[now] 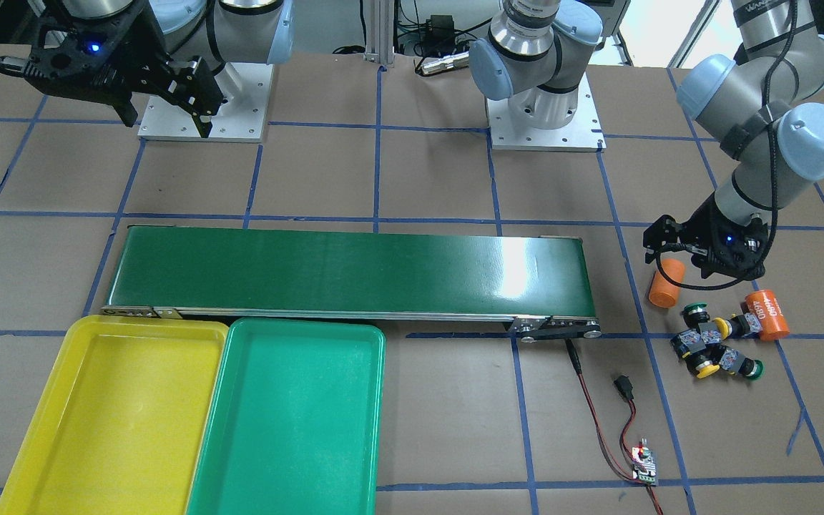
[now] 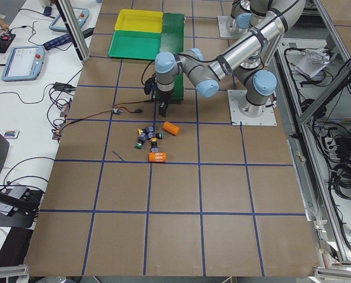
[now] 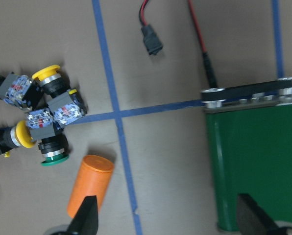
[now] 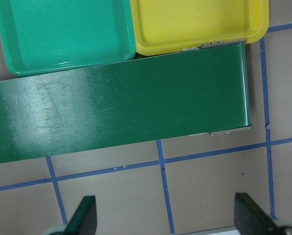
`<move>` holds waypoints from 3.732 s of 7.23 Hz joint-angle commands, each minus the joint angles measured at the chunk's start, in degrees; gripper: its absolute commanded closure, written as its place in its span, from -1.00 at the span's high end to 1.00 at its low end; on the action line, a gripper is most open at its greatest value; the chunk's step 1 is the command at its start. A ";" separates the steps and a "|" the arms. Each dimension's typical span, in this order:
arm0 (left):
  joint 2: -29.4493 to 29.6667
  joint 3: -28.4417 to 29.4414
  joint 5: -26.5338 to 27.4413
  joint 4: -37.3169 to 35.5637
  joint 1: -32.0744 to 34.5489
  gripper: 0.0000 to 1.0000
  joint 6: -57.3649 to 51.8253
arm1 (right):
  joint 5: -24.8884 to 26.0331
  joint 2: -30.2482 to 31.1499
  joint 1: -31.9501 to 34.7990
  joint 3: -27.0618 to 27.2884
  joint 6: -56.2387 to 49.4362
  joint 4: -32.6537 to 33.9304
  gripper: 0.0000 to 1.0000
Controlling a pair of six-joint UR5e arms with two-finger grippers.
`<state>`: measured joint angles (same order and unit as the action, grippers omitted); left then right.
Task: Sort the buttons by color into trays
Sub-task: 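Reach the left gripper down to the pile and grasp an orange cylinder, then carry the orange cylinder with the left gripper onto the conveyor belt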
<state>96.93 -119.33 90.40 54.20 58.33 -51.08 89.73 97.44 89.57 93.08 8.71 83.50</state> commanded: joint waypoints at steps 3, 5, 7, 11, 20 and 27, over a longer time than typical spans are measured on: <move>6.67 -5.83 -0.31 -9.55 -4.81 0.99 -13.26 | 0.00 0.03 -0.01 0.00 0.08 0.00 1.00; 6.96 -5.65 0.13 -9.81 -4.20 -0.32 -13.51 | 0.00 0.03 -0.01 0.00 0.08 0.00 1.00; 7.39 -5.30 0.13 -14.44 -3.84 -0.97 -21.98 | 0.00 0.12 -0.01 0.00 0.08 0.35 1.00; 0.91 0.12 -0.40 -7.58 9.56 -1.00 -36.55 | 0.00 0.21 -0.01 0.00 0.08 0.09 1.00; 0.98 3.14 0.13 3.55 28.67 0.42 -35.40 | 0.00 0.38 0.07 0.00 0.08 0.35 1.00; -3.68 4.11 -0.66 4.07 15.46 0.98 -33.38 | 0.00 0.47 -1.76 0.18 -0.10 0.00 1.00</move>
<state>94.16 -115.32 90.04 58.33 79.25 -85.09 89.74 97.92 88.71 93.25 8.59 83.56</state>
